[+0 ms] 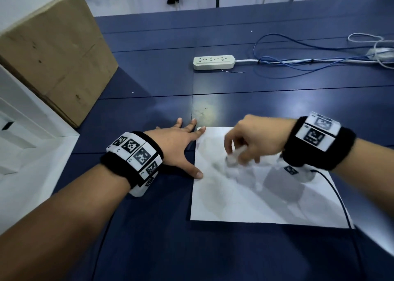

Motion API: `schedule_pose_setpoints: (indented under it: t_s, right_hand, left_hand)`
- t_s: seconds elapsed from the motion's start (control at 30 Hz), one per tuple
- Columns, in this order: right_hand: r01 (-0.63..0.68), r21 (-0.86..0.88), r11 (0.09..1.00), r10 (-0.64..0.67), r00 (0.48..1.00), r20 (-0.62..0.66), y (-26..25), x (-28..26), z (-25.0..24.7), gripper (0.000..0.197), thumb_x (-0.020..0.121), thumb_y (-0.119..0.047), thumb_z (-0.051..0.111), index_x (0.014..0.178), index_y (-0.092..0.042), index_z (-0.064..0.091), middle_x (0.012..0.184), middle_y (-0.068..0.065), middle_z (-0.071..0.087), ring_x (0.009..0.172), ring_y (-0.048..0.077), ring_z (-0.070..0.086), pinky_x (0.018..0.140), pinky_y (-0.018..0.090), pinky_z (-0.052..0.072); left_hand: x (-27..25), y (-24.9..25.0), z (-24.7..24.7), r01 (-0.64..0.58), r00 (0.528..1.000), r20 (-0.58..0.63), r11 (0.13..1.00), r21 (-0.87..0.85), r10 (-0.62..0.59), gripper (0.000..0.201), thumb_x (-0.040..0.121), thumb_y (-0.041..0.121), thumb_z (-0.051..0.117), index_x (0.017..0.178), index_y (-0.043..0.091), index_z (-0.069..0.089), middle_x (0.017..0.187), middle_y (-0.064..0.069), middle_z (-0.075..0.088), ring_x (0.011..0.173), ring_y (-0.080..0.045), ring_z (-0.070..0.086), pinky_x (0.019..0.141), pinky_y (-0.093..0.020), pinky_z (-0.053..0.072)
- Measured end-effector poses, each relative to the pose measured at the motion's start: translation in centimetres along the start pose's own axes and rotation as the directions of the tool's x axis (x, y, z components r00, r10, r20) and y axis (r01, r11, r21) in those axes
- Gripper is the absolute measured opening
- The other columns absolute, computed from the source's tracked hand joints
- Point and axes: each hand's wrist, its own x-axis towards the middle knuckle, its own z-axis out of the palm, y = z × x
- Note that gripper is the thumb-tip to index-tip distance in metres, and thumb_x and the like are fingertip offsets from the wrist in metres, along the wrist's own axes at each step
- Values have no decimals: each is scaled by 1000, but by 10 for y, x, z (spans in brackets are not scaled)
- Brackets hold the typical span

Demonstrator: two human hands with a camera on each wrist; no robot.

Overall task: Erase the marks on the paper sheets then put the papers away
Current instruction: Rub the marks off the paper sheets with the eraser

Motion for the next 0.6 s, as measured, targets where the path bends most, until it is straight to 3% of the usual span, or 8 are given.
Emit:
schedule_pose_setpoints:
  t_s: [0.07,0.1,0.23,0.3,0.4,0.5,0.6]
  right_hand:
    - [12,-3,1000,-12,994,107,-6,-5,5,16,74,-19,76,88,-22,68,69,0,74,52,15,70,57,26,57]
    - [4,-28,1000,-2,996,89,-5,-3,4,17,74,-17,76,88,-22,68,69,0,74,51,14,69,58,27,58]
    - [-104,-37,994,95,977,-189,11,20,-13,12,78,-24,72,88,-21,67,70,-1,72,49,12,69,68,36,60]
    - [-132,-28,991,120,957,-263,17,24,-17,10,78,-25,70,87,-22,65,73,-2,74,49,12,69,69,38,60]
    - [-67,-47,997,58,984,-168,10,12,-7,13,79,-22,71,91,-24,67,72,-2,73,49,10,68,64,31,59]
    - [5,-61,998,-3,999,33,-4,-1,4,15,78,-25,73,92,-25,67,72,-2,74,49,10,67,58,24,55]
    - [-39,-105,994,35,998,-43,3,10,-2,17,77,-22,75,93,-24,68,70,-4,70,48,11,68,63,32,59]
  left_hand:
    - [0,1,-1,1,1000,-2,1000,7,-1,136,52,90,63,153,40,-12,161,11,-22,149,-25,-16,111,-71,17]
    - [0,2,-1,-1,1000,-9,1000,16,2,136,53,89,63,154,39,-12,161,10,-21,149,-24,-17,112,-69,16]
    - [0,3,-3,-46,996,-72,991,125,56,136,53,93,57,157,30,-5,164,-1,-13,149,-18,-18,120,-55,7]
    - [1,5,-4,-50,990,-121,980,192,74,134,51,96,52,157,30,4,165,-3,-3,150,-23,-7,117,-52,10]
    - [0,7,-5,-55,973,-209,974,219,102,132,45,99,51,154,31,22,150,-1,18,134,-25,18,106,-46,20]
    - [0,6,-5,-72,967,-227,977,202,118,133,44,98,53,153,27,26,130,5,22,120,-19,24,102,-42,27]
    - [1,7,-6,-98,971,-200,979,180,134,129,47,96,56,152,27,29,132,8,25,122,-16,26,104,-43,26]
